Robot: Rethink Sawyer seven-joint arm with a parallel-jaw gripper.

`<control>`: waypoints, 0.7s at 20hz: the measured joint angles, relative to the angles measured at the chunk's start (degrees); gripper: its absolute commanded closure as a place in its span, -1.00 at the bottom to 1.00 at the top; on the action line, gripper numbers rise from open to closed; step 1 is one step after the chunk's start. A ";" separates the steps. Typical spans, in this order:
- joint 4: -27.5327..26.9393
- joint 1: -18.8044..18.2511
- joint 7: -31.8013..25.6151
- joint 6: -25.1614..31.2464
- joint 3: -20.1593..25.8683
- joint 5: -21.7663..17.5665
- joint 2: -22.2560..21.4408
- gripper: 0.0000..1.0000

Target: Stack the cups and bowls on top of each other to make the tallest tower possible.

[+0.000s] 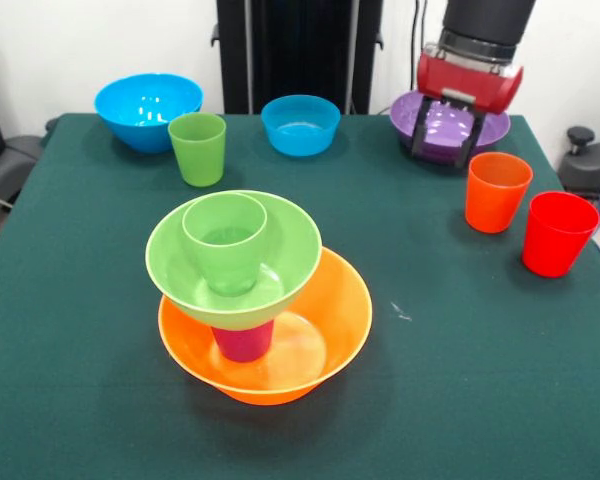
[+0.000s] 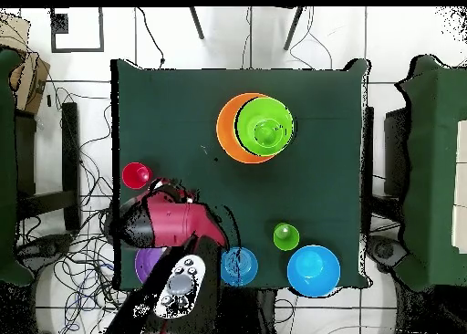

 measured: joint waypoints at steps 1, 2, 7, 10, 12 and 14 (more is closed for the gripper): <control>1.22 0.49 0.00 -0.44 0.19 0.02 -0.64 -1.00; 2.44 0.97 0.00 -0.88 0.39 0.04 -1.28 -1.00; 8.97 1.38 0.00 -1.36 2.05 0.02 -6.64 -1.00; 12.31 0.34 0.00 -1.34 3.29 0.00 -10.76 -1.00; 13.86 -0.98 0.00 -1.35 4.17 0.01 -13.18 -1.00; 14.36 -2.36 0.00 -1.36 4.75 0.02 -14.52 -1.00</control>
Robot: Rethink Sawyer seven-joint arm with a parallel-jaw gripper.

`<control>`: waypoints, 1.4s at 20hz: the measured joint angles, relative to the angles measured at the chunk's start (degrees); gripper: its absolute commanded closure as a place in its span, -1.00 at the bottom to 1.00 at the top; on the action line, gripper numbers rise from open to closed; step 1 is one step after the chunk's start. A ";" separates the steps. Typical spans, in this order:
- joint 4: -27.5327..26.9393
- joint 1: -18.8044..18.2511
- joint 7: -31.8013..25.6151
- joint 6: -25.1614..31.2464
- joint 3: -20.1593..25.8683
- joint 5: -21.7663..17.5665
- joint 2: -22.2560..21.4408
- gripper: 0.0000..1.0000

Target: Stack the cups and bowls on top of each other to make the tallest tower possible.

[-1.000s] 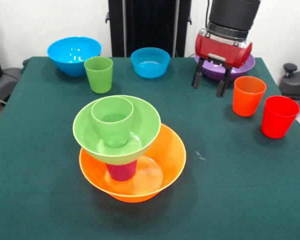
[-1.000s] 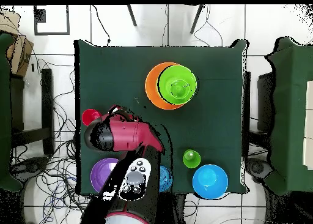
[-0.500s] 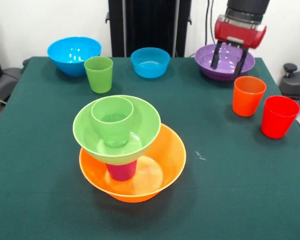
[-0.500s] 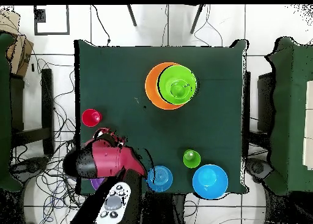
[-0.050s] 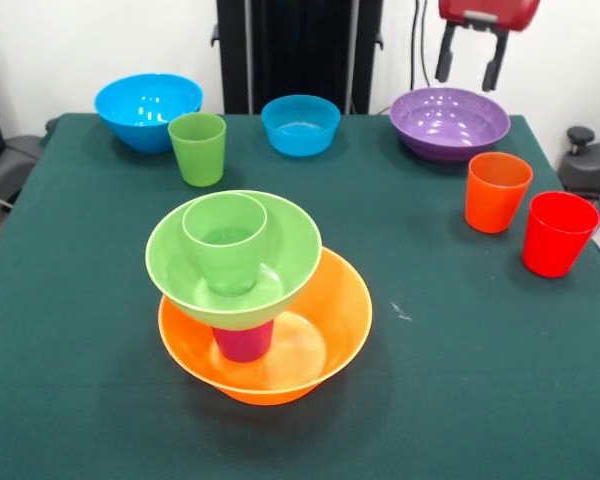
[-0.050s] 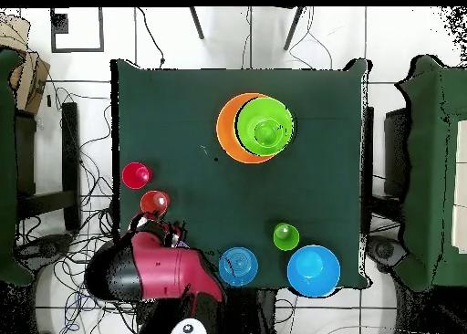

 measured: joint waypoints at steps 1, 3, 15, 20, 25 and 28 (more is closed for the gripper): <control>0.04 -0.50 0.00 0.00 0.17 0.00 -0.33 -1.00; -0.59 -1.98 0.00 -0.01 0.46 0.01 -0.22 -1.00; -8.44 -2.27 0.00 -0.01 0.13 1.36 9.37 -1.00; -10.54 -1.15 0.00 -0.01 -0.14 2.61 12.49 -1.00; -10.92 0.96 0.00 0.00 -0.64 3.38 13.41 -1.00; -10.89 2.37 0.00 0.00 -1.01 3.89 13.30 -1.00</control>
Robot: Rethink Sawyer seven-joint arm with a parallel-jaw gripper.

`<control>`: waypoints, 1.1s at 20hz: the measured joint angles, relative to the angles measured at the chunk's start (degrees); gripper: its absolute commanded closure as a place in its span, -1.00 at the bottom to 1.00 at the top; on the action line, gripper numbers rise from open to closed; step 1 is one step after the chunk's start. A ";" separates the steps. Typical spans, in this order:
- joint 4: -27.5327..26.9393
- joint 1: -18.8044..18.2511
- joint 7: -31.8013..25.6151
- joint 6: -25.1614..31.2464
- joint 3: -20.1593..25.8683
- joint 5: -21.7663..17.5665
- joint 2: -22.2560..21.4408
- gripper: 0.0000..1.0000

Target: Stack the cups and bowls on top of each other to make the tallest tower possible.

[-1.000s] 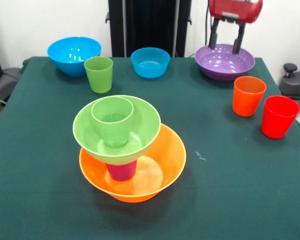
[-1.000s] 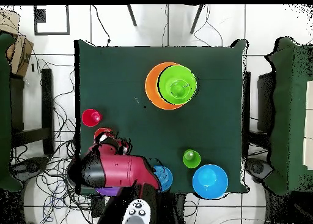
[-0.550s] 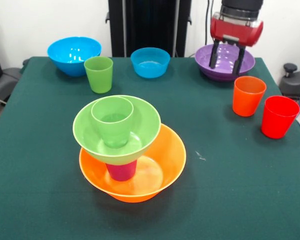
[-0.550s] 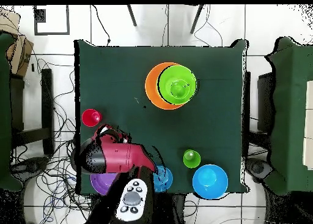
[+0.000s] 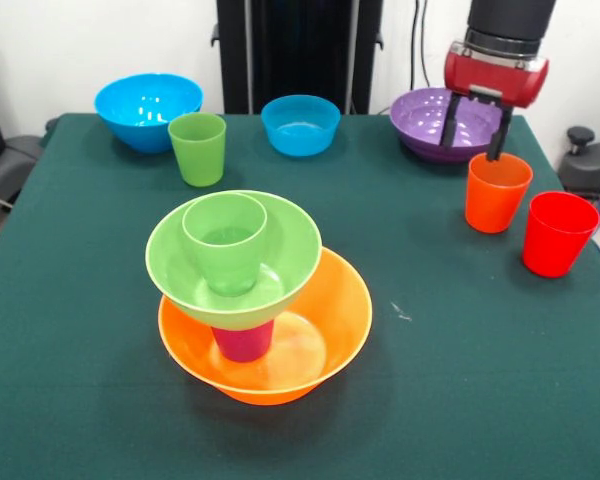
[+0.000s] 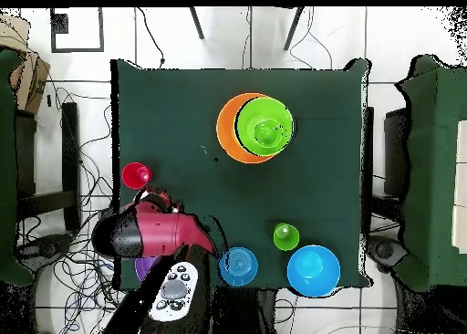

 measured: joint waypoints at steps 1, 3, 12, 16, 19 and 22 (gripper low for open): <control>0.01 0.28 0.00 0.00 -0.09 0.13 -0.05 -1.00; 0.12 1.43 0.00 -0.01 -0.40 0.68 -0.50 -1.00; 1.65 3.72 0.00 -0.02 -0.62 1.36 -2.74 -1.00; 2.17 4.22 0.00 -0.76 -0.69 1.41 -2.67 -1.00; 2.79 4.50 0.00 -1.84 -0.70 1.41 -2.65 -1.00; 3.49 4.60 0.00 -3.46 -0.72 1.41 -2.30 -1.00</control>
